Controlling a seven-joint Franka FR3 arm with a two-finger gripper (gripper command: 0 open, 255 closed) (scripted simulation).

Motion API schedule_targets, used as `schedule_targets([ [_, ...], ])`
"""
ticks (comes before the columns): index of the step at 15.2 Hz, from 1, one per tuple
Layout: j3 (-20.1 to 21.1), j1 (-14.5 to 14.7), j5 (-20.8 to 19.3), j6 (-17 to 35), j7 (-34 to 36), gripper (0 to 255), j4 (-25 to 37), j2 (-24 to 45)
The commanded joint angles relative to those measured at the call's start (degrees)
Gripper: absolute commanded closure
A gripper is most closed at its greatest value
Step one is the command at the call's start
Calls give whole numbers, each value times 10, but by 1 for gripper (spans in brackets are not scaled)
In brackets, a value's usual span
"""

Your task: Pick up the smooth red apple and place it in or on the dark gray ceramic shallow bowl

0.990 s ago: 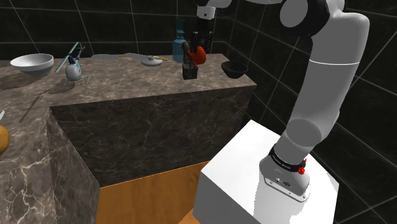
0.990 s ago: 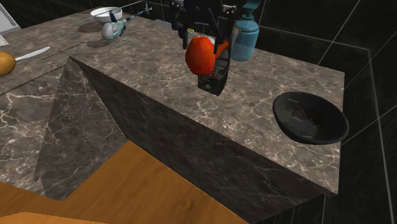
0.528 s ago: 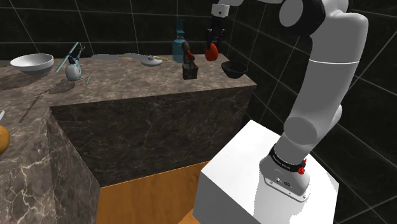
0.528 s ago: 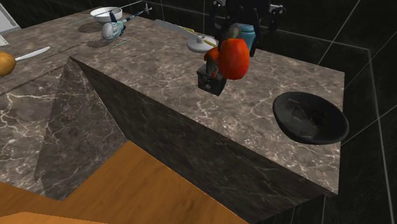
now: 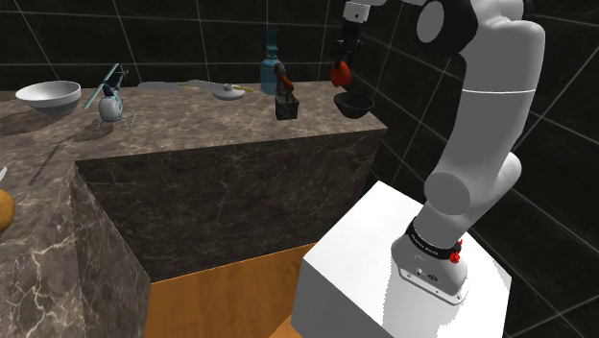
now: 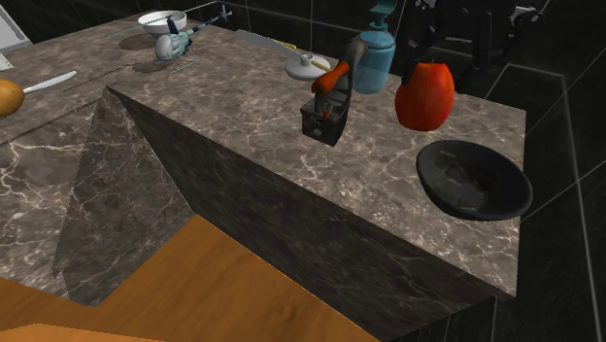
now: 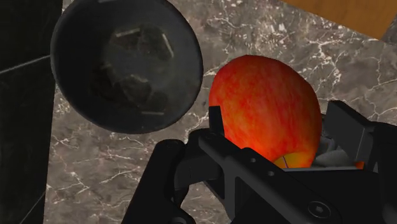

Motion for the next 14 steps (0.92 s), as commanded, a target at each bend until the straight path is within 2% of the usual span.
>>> schedule_targets([
  [1,-8,-21,6,-16,-26,255,33,20],
  [6,-22,-76,24,-58,-84,255,125,76],
  [9,-27,-119,39,-96,-117,255,211,128],
  [14,-28,-110,35,-48,-121,255,149,114],
])
